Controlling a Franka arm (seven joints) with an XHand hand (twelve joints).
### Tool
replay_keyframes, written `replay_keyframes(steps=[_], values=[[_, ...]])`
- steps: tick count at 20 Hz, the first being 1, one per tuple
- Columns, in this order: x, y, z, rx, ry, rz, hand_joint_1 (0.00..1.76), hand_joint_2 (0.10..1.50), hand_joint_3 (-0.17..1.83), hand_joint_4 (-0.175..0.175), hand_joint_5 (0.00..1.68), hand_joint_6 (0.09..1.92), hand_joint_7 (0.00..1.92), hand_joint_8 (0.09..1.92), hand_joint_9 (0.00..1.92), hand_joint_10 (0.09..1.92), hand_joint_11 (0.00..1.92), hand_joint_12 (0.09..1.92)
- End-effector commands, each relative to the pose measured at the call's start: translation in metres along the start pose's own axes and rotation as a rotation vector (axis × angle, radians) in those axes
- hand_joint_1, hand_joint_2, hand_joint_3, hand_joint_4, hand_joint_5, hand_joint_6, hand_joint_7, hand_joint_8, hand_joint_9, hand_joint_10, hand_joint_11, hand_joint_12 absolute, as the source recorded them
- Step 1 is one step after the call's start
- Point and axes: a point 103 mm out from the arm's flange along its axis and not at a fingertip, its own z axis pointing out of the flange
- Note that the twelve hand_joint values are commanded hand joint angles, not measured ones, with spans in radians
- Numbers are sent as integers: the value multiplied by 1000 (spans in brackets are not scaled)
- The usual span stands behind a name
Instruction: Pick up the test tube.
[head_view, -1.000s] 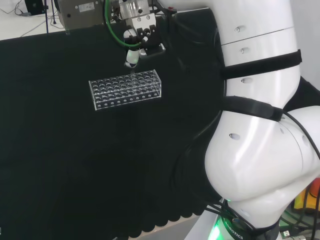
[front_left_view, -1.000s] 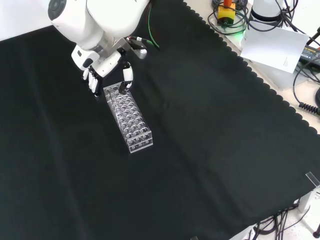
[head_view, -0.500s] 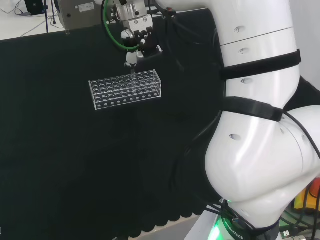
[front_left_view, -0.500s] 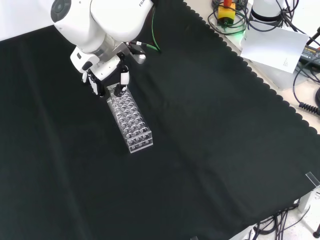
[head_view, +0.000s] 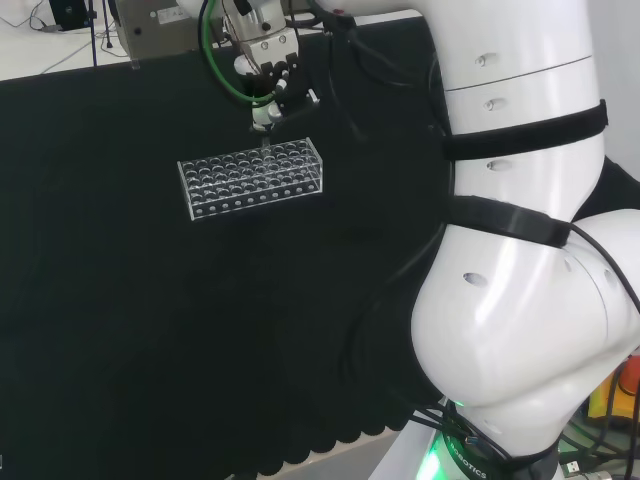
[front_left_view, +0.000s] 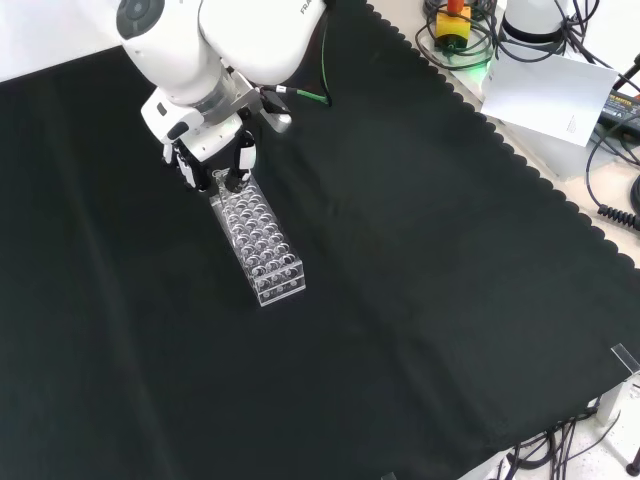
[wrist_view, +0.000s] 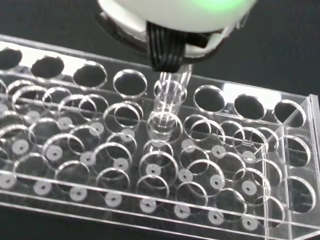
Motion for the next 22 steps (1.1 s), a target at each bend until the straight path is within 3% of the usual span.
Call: replay_keyframes(steps=[1,6,14,22], values=[[3,4,-9,-4,-10,-11,1430,644,596,-175,1305,432,1416,708,1466,109,891,1166],[6,10,-14,47,-23,-32,1434,627,620,-175,1311,426,1428,700,1486,87,895,1166],[2,15,-28,124,33,-35,1436,602,659,-175,1318,429,1438,698,1509,87,884,1173],[-5,6,-43,134,90,-42,1437,593,674,-175,1324,423,1441,699,1518,87,878,1176]])
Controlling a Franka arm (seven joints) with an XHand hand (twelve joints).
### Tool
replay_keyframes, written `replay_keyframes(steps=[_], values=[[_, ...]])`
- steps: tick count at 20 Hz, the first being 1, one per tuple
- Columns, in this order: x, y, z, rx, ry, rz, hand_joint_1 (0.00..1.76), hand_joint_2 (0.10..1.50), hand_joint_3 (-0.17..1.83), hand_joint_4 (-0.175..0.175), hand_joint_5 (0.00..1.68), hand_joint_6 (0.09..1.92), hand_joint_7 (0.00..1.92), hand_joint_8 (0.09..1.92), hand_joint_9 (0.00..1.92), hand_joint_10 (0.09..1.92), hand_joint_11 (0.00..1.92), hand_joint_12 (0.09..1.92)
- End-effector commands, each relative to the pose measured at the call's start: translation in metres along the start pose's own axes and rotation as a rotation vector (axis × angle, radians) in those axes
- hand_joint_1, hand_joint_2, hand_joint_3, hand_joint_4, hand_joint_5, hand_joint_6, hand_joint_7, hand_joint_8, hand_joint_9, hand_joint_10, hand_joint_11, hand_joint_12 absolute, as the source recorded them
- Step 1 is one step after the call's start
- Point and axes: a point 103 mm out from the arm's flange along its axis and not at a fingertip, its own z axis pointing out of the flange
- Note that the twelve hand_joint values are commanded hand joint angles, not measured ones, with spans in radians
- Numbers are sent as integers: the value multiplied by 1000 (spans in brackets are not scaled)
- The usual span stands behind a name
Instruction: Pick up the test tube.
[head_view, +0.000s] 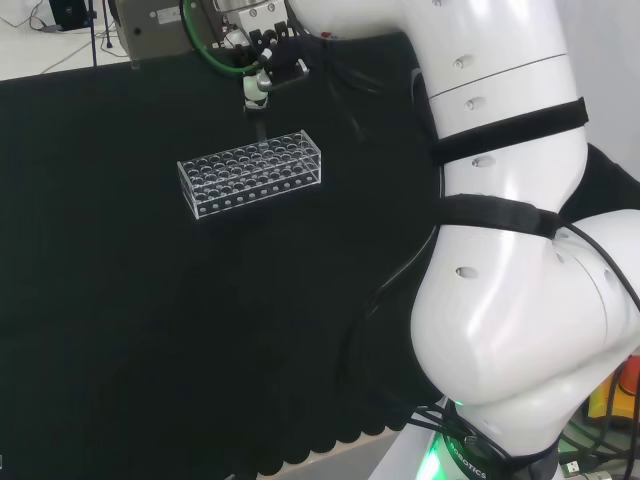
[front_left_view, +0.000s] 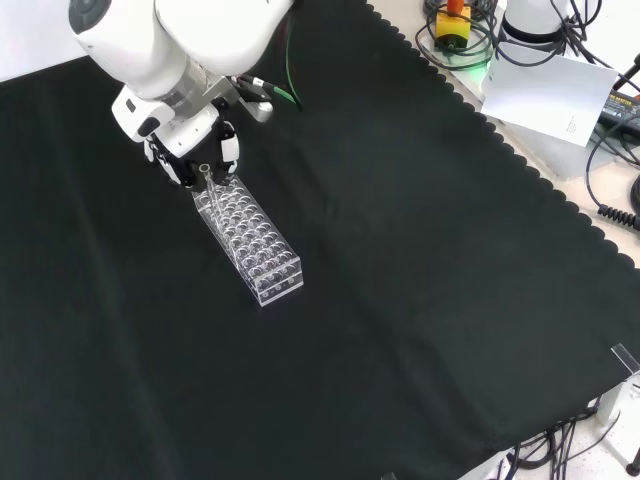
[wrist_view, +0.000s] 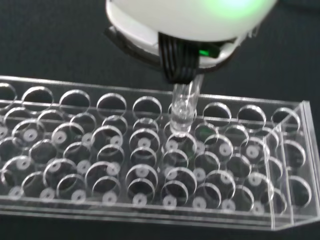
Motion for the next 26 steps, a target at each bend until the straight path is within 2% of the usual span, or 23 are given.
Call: replay_keyframes(steps=[1,5,15,26], values=[[-5,-10,-6,23,72,-11,1438,591,676,-175,1324,422,1442,699,1519,87,878,1176],[-12,-20,-20,-7,127,-8,1438,586,683,-175,1328,418,1443,701,1522,87,877,1177],[-22,-39,-65,-65,183,-23,1439,575,700,-175,1335,411,1448,699,1528,87,883,1179],[-25,-78,-110,-124,177,-62,1440,570,707,-175,1339,406,1451,697,1533,87,888,1178]])
